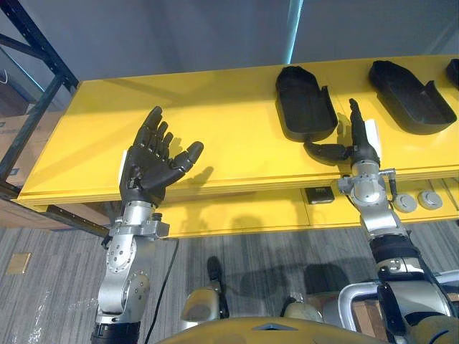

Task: Walk over and take three plastic housings, then place them on the shelf

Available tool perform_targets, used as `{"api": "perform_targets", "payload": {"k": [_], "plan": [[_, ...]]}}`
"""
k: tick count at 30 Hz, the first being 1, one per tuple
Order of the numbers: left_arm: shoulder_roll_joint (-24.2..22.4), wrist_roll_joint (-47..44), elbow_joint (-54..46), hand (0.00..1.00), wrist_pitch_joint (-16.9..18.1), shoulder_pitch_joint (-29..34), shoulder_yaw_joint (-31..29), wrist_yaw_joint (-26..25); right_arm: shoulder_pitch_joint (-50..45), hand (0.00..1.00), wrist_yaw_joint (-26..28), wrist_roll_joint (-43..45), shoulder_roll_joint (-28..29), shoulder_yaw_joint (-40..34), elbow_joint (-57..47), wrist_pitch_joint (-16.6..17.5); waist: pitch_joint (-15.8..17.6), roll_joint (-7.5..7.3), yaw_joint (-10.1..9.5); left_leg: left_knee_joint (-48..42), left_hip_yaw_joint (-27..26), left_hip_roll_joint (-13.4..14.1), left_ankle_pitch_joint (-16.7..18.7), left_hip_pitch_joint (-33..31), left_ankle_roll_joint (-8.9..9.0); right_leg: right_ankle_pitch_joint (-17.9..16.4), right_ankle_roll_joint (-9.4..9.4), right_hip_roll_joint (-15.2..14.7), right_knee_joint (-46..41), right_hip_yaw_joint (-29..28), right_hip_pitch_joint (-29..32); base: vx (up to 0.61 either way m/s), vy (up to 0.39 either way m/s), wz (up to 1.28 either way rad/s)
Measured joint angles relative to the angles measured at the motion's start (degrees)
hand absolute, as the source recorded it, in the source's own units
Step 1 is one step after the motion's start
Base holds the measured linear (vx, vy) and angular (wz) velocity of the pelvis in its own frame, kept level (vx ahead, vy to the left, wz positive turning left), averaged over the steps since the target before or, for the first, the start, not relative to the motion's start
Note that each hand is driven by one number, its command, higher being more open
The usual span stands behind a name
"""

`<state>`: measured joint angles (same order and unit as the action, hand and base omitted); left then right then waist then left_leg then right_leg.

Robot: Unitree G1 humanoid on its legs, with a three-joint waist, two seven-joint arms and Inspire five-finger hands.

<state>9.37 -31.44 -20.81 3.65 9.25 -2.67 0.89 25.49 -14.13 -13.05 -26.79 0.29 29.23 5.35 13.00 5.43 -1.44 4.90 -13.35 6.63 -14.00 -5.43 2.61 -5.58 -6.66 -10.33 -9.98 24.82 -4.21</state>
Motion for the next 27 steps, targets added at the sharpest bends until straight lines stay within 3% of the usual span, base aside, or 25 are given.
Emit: {"api": "perform_targets", "payload": {"k": [7,11,14,18,22,27], "plan": [[0.0,-0.1,0.0,1.0,0.0,-0.4,0.1,0.1,1.1,1.0,-1.7,0.0,-0.5,0.4,-0.3,0.0,0.9,-0.01,-0.04,0.0,0.3,0.0,0.0,-0.4,-0.05,-0.8,0.3,-0.3,-1.1,0.0,0.8,-0.02,-0.006,0.01],[0.0,-0.1,-0.2,1.0,0.1,0.4,0.0,1.0,-7.0,1.0,-1.8,-0.2,0.2,-1.4,-13.9,0.1,0.9,-0.06,-0.02,0.0,-0.1,0.0,0.1,-0.3,-0.11,-0.9,0.16,-0.5,-0.8,-0.2,0.7,0.03,-0.02,-0.02],[0.0,-0.1,-1.0,1.0,0.1,1.8,-0.4,1.1,-14.9,1.0,0.4,0.1,0.8,-3.5,-25.5,2.7,0.9,-0.27,0.42,0.0,-1.1,0.0,0.5,0.3,-0.21,-0.5,-0.38,-0.6,-0.5,-1.1,0.6,0.05,-0.028,-0.17],[-0.3,-0.1,-1.9,1.0,1.2,4.1,-0.6,4.2,-22.9,1.0,5.7,6.2,4.4,-10.0,-35.8,9.6,0.7,-1.37,2.42,0.0,-4.4,0.1,1.9,3.0,0.27,-0.3,-0.72,-0.4,1.4,-3.7,-0.9,0.06,-0.026,-0.34],[-1.5,-0.1,-2.6,1.0,1.5,4.1,-0.1,6.6,-27.1,1.0,7.5,13.8,9.8,-14.7,-39.5,11.4,0.0,-2.4,3.92,0.0,-7.4,0.5,2.7,3.9,0.32,0.9,-0.84,0.0,3.4,-6.4,-0.7,0.05,-0.005,-0.39],[-2.4,0.0,-2.7,1.0,1.4,2.3,5.6,6.9,-35.8,1.0,6.7,14.3,16.4,-17.1,-42.3,10.8,-1.2,-3.83,6.19,-0.1,-14.5,1.0,4.0,6.7,0.19,3.1,-0.94,0.3,5.6,-13.1,0.1,0.09,0.003,-0.75]]}}
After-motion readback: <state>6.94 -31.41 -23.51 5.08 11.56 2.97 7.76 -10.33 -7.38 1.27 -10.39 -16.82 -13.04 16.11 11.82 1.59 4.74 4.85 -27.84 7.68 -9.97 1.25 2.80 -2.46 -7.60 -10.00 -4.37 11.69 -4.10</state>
